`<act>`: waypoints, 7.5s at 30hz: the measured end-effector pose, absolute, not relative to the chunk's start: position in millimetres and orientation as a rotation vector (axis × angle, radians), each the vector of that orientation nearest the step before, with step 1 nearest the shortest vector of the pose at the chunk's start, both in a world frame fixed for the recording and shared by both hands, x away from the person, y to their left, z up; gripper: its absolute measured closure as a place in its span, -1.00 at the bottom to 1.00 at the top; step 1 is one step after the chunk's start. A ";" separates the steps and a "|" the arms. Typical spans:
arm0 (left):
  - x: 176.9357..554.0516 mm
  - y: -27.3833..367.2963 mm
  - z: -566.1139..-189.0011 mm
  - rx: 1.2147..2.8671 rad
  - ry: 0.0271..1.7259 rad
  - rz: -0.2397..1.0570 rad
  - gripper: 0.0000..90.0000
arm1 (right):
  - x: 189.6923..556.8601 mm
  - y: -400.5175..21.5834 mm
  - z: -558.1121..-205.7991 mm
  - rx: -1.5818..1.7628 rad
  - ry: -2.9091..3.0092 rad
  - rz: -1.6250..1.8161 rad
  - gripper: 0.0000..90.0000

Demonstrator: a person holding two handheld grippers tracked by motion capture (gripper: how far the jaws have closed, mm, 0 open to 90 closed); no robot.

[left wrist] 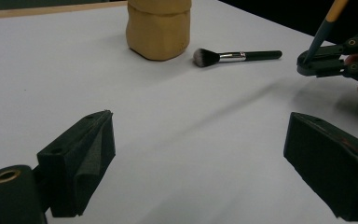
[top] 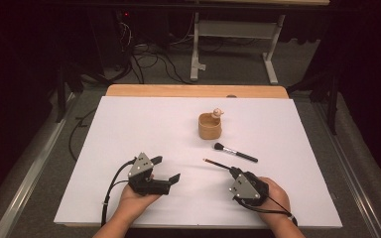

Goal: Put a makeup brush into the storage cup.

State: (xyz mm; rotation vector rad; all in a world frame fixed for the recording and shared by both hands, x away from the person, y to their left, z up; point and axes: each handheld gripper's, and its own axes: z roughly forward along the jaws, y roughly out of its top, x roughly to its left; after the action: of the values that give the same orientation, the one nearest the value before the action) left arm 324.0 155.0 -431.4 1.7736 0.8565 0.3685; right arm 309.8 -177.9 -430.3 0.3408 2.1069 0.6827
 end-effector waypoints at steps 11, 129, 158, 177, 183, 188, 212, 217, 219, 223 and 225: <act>323.1 160.0 -429.3 1.745 0.846 0.344 -0.75 | 311.7 -182.2 -429.8 0.423 2.125 0.759 0.94; 323.7 110.9 -380.5 1.613 0.608 0.250 0.05 | 305.3 -135.9 -425.3 0.694 2.292 1.360 0.94; 324.6 110.4 -385.5 1.607 0.564 0.179 0.83 | 302.8 -130.5 -426.6 0.654 2.309 1.349 0.94; 323.8 110.4 -385.8 1.606 0.554 0.187 0.84 | 302.0 -129.6 -427.2 0.666 2.304 1.352 0.93; 323.7 110.9 -385.8 1.612 0.553 0.196 0.84 | 302.3 -129.9 -427.0 0.674 2.297 1.364 0.81; 323.7 111.1 -385.6 1.610 0.554 0.197 0.84 | 302.3 -130.5 -426.4 0.680 2.292 1.364 0.77; 327.2 127.5 -383.6 1.620 0.590 0.286 0.84 | 307.0 -141.3 -419.7 0.732 2.235 1.375 0.18; 329.3 135.7 -382.3 1.606 0.612 0.304 0.84 | 308.3 -147.7 -416.4 0.761 2.208 1.380 0.10; 329.9 137.9 -382.1 1.606 0.617 0.316 0.84 | 309.5 -150.0 -415.6 0.769 2.199 1.385 0.07; 331.0 142.3 -382.1 1.603 0.631 0.333 0.84 | 311.5 -154.9 -413.9 0.787 2.175 1.402 -0.08; 331.3 143.7 -382.0 1.599 0.637 0.336 0.84 | 313.6 -157.9 -413.2 0.805 2.167 1.417 -0.20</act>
State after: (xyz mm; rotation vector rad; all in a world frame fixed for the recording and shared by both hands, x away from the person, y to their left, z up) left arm 331.3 143.7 -382.0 1.5986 0.6365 0.3361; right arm 313.6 -157.9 -413.2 0.8052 2.1674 1.4166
